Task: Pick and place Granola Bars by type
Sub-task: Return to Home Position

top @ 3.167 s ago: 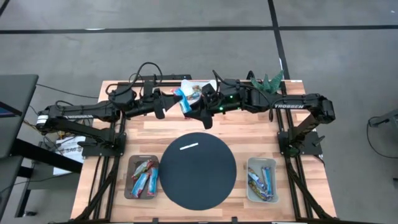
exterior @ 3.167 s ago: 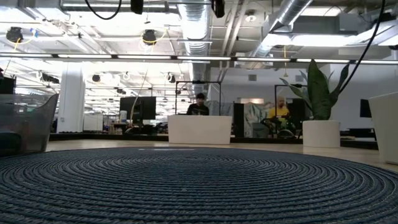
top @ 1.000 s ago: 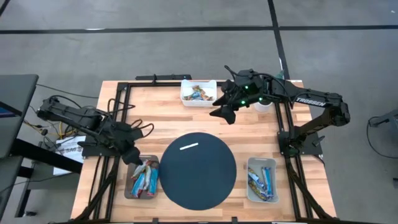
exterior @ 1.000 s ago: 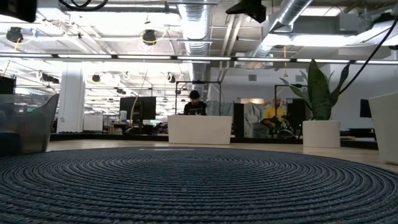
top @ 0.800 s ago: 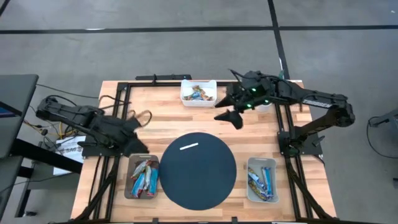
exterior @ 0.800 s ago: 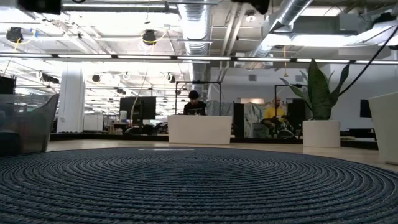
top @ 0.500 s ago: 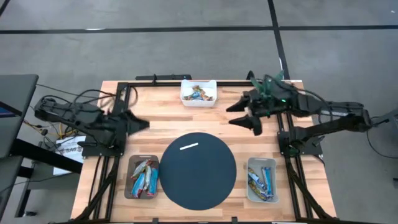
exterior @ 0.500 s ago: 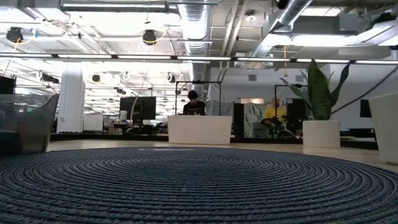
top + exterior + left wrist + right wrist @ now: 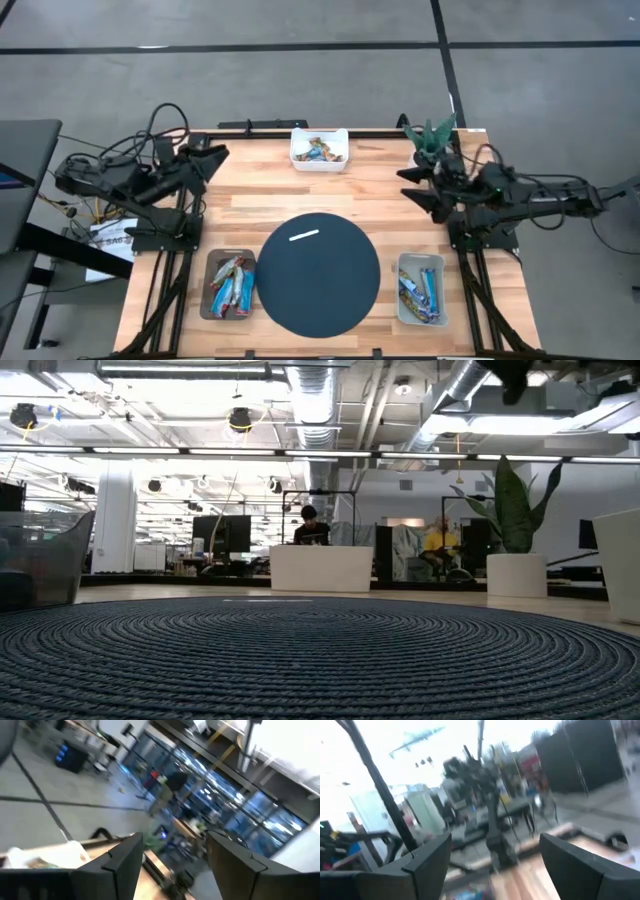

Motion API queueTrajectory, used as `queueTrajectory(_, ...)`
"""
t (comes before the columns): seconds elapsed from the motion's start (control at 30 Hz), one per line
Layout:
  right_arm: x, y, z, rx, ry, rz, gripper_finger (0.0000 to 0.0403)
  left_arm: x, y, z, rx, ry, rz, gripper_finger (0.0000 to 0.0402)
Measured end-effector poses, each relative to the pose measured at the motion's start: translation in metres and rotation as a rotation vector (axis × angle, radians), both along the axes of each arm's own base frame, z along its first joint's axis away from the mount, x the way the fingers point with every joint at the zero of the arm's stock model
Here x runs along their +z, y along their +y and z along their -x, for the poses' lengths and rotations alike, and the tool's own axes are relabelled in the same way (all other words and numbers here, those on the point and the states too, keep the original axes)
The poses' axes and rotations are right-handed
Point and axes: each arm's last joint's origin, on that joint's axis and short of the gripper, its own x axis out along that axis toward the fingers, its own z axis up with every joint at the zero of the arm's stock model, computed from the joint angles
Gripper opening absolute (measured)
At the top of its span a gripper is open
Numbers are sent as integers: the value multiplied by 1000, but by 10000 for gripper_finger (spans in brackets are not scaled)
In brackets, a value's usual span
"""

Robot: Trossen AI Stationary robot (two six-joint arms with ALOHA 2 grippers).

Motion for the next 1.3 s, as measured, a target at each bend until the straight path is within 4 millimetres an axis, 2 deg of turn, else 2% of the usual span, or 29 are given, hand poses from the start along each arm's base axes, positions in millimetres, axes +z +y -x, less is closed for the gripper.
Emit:
queueTrajectory(0.17,-22,6,18,-16,-136,47,295,3,0,-3,73,-1,-23,208)
queueTrajectory(0.53,-79,13,26,63,-148,120,295,8,3,-1,181,-16,-42,208)
queueTrajectory(0.77,-105,13,32,68,-204,159,295,10,3,-1,182,-17,-63,208)
queueTrajectory(1.3,-145,12,30,74,216,240,295,10,2,-1,184,51,-154,208)
